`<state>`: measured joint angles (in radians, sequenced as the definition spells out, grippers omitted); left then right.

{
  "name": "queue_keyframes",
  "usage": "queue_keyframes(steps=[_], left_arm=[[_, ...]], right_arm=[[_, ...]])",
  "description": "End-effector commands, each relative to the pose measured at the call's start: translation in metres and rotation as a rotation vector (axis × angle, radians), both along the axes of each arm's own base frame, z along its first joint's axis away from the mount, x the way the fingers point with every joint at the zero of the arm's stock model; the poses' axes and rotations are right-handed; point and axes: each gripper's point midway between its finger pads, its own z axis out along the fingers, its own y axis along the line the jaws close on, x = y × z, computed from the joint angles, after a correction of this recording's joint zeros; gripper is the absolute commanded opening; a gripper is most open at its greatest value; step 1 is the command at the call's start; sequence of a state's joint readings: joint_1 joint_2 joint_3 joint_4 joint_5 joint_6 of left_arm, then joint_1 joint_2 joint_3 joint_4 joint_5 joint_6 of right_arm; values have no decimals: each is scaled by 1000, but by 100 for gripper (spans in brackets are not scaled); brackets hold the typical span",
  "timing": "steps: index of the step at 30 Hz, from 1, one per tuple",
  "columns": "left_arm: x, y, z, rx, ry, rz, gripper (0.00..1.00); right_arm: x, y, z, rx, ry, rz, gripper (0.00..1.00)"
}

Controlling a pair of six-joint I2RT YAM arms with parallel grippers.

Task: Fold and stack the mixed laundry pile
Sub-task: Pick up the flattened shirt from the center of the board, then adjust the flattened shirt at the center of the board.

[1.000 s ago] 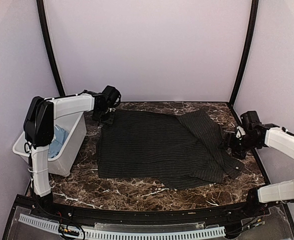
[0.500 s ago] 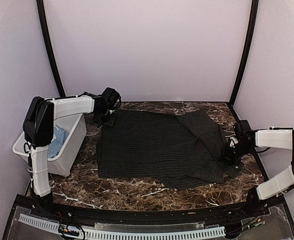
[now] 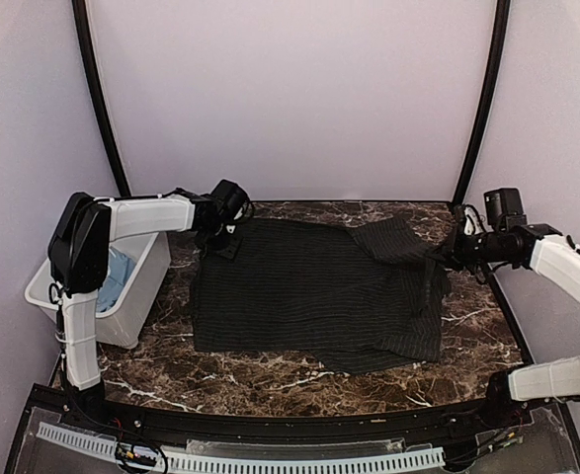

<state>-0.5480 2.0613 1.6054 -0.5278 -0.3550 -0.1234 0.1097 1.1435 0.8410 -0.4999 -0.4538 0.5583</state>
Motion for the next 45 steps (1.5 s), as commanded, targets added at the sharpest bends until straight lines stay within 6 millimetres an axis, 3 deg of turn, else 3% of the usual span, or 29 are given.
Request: queue_keyframes(steps=[1,5,10,13,15,19,22,25,27,30,32,34,35,38,42,45], left_arm=[[-23,-24,9,-30,13,-92,56],[-31,-32,12,-99,7,-117,56],[-32,-35,23,-125,-17,-129,56],[-31,-36,25,-132,-21,-131,56],[-30,-39,26,-146,-21,-133,56],[-30,-40,28,-153,-21,-131,56],[-29,-35,27,-130,-24,-121,56],[-29,-32,29,-120,-26,-118,56],[-29,-33,30,-120,-30,-118,56],[-27,-33,31,-123,-39,-117,56],[-26,-33,31,-123,-42,-116,57],[-25,-33,29,-120,-38,-111,57],[-24,-32,29,-121,-38,-109,57],[-25,-31,28,-119,-31,-101,57],[-27,-33,33,-138,-31,-102,57],[-29,-34,39,-162,-43,-107,56]], right_arm=[[7,20,40,106,-89,74,0],[5,52,58,331,-118,208,0],[-17,83,99,629,-221,413,0],[-22,88,96,687,-189,449,0],[-19,87,76,701,-130,422,0],[-16,72,-7,666,118,261,0],[-26,53,-54,607,237,150,0],[-31,24,-88,400,274,45,0],[-34,8,-96,262,283,-2,0],[-36,-17,-93,92,274,-83,4],[-34,-31,-85,8,244,-129,17],[-34,-40,-79,-52,224,-140,58],[-33,-42,-75,-75,211,-129,65],[-33,-26,-48,-71,109,-36,65],[-43,17,-4,-38,-67,107,64],[-56,41,4,-85,-89,189,62]])
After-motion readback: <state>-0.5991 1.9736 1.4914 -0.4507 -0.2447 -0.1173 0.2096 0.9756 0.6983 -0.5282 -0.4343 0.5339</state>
